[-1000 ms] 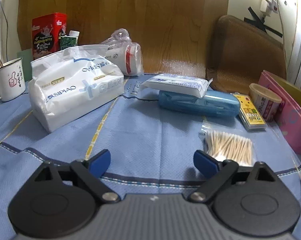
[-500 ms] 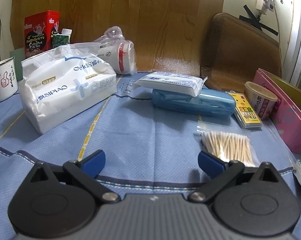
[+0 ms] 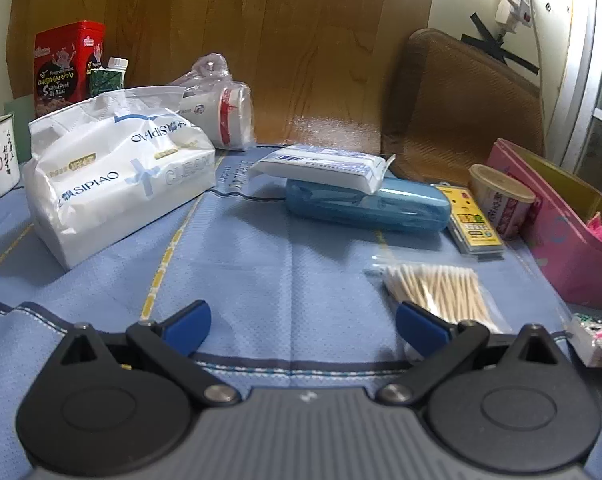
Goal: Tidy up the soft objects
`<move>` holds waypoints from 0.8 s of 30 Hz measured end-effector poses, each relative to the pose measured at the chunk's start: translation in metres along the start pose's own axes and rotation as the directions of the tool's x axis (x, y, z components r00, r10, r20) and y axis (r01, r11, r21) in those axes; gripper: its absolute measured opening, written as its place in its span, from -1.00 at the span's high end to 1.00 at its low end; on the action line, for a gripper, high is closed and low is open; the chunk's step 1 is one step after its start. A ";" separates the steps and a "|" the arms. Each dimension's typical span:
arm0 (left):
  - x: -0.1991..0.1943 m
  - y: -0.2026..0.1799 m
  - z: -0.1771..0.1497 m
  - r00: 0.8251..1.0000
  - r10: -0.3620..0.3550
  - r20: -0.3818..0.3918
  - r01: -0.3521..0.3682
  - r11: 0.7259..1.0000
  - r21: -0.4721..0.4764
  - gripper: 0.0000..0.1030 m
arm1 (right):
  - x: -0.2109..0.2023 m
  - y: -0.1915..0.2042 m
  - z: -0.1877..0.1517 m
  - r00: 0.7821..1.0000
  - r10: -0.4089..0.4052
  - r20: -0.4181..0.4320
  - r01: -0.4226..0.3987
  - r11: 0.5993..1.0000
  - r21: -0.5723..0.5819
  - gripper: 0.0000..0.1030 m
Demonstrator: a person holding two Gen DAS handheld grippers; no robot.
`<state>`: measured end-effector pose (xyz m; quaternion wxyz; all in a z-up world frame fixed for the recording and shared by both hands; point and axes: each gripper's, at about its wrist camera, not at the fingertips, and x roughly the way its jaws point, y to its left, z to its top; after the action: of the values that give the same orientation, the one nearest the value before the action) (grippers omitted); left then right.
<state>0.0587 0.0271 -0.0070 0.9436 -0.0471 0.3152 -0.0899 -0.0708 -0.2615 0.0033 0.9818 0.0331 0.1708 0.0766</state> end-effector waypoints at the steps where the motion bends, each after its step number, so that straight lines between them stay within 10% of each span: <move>1: -0.001 0.001 0.000 1.000 -0.009 0.003 0.009 1.000 -0.007 -0.97 | 0.000 0.001 0.000 1.000 -0.004 -0.001 0.004 1.000 -0.002 -0.15; 8: -0.028 0.009 -0.007 0.988 -0.149 0.038 0.154 0.972 -0.176 -0.68 | 0.002 0.004 -0.001 0.999 -0.012 -0.040 0.010 0.999 -0.034 -0.15; 16: -0.066 -0.048 -0.002 0.892 -0.451 0.012 0.451 0.891 -0.056 -0.68 | 0.012 0.011 0.003 0.990 0.001 -0.142 -0.015 0.995 -0.099 -0.49; 24: -0.001 -0.110 0.004 0.850 -0.501 -0.164 0.509 0.861 0.008 -0.58 | 0.020 0.018 0.004 0.980 -0.001 -0.198 -0.026 0.990 -0.136 -0.54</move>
<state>0.0444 -0.0799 0.0125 0.8601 -0.0970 0.3624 -0.3457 -0.0532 -0.2403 0.0021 0.9593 -0.0415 0.2617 0.0973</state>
